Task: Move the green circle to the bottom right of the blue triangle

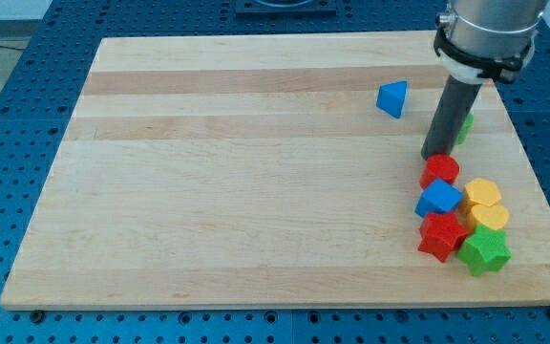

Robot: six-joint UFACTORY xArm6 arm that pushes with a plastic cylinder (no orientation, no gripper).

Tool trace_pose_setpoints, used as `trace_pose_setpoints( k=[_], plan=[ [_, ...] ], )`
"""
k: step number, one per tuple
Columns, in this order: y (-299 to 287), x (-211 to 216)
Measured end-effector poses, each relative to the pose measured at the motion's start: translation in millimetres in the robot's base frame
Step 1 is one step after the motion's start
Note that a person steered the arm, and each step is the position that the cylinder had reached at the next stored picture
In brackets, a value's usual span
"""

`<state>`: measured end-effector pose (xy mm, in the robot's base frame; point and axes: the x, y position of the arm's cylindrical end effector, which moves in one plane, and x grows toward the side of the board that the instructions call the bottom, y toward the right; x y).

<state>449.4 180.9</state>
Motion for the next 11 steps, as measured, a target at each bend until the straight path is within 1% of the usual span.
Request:
trace_pose_setpoints(
  k=[1, 2, 3, 4, 5, 6, 9, 11],
  plan=[
    [0.3, 4.2],
    [59.2, 4.2],
    [105.0, -4.6],
    [96.2, -50.8],
    [80.3, -77.1],
    [61.6, -69.7],
    [-0.1, -71.2],
    [-64.1, -74.2]
  ],
)
